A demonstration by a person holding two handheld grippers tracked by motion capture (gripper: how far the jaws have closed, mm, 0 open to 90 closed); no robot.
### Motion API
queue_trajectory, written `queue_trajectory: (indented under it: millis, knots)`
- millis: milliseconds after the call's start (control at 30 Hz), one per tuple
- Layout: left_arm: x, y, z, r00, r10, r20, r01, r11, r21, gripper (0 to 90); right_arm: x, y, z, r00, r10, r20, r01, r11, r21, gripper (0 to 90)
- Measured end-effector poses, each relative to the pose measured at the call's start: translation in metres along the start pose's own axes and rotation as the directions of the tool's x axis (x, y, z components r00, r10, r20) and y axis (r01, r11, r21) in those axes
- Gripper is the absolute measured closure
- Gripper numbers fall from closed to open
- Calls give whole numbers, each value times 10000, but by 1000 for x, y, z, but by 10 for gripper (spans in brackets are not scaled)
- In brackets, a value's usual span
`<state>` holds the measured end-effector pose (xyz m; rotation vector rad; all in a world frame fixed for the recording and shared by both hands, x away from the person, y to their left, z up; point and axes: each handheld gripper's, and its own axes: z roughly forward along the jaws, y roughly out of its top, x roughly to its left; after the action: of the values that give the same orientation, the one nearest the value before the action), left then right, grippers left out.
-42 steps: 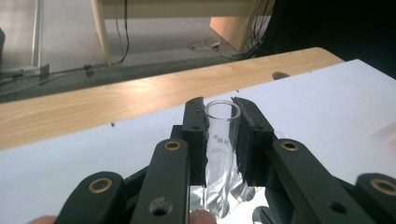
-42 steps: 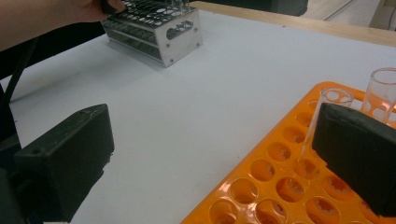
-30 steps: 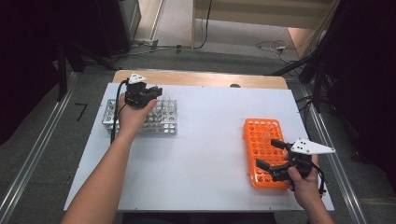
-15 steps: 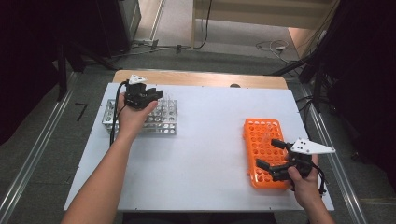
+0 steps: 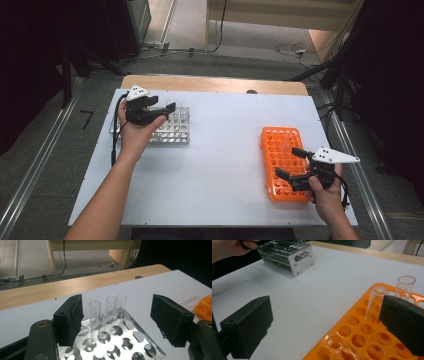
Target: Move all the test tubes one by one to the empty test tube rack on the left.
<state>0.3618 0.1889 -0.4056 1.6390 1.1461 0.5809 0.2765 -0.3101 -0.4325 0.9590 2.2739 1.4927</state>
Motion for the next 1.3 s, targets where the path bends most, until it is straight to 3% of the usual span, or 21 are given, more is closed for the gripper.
queue_trajectory:
  millis: [233,500,767,1033,1133,1300]
  knots:
    - [-18,-7,-21,9992,247,310,-241,9995,-204,154,-3,2,2,9999,43,143,-44,10000,7,0]
    - [-37,-18,-40,9960,215,862,-183,9991,-379,15,-8,3,5,9995,76,318,-82,9998,181,0]
    - [-54,-26,-60,9921,285,1224,-198,9972,-716,0,-15,2,10,9986,224,479,-243,9990,375,0]
    - [-76,-36,-74,9847,597,1635,-471,9957,-796,0,-23,-1,17,9975,410,569,-445,9971,624,0]
    - [-81,-42,-77,9823,668,1748,-535,9954,-799,0,-26,-2,20,9956,528,781,-587,9954,754,79]
    - [-89,-48,-82,9782,730,1945,-587,9952,-783,0,-30,-3,24,9885,816,1275,-941,9910,952,330]
